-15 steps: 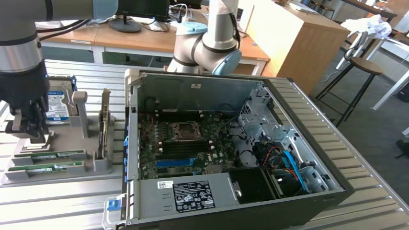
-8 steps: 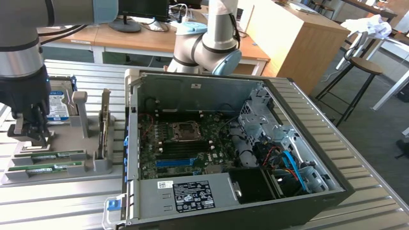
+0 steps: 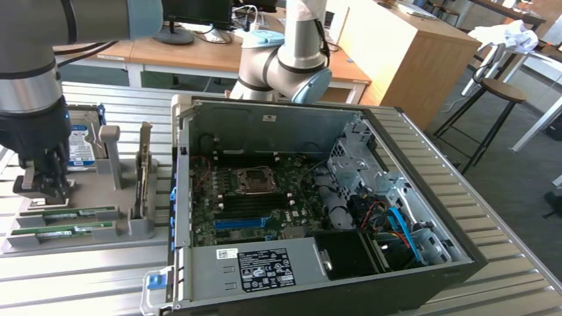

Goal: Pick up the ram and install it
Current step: 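Pick up the ram and move it above insertion slot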

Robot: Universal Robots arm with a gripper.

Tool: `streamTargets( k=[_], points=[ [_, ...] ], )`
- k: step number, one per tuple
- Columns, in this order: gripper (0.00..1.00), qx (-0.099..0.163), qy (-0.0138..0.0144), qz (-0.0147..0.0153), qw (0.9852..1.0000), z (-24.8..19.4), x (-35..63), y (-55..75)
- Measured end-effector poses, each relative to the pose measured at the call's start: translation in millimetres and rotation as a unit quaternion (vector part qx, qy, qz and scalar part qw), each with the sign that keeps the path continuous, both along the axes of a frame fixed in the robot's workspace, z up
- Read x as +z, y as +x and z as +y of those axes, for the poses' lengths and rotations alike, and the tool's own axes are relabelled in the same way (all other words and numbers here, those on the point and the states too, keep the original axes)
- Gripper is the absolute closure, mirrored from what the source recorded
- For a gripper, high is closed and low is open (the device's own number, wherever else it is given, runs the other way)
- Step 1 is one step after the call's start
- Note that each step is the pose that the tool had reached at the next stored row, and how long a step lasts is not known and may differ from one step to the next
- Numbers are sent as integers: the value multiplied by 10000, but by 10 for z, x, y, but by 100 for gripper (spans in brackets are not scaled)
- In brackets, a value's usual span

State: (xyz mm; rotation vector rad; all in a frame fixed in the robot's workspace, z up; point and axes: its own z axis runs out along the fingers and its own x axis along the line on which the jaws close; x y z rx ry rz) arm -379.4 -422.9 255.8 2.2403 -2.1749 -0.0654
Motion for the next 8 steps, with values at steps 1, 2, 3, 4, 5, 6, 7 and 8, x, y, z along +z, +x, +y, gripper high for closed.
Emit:
streamTargets(
  k=[1, 2, 3, 4, 5, 6, 7, 8],
  points=[
    [70, 0, -1, 1, 10000, 0, -2, 0],
    [70, 0, -1, 1, 10000, 0, -2, 0],
    [70, 0, -1, 1, 10000, 0, -2, 0],
    [70, 0, -1, 1, 10000, 0, -2, 0],
    [70, 0, 0, 0, 10000, 0, -3, 0],
    [70, -1, 0, 0, 10000, -2, -4, 0],
    [70, -1, 1, -1, 10000, -9, -5, 0],
    [70, -1, 0, 0, 10000, -21, -4, 0]
  ],
)
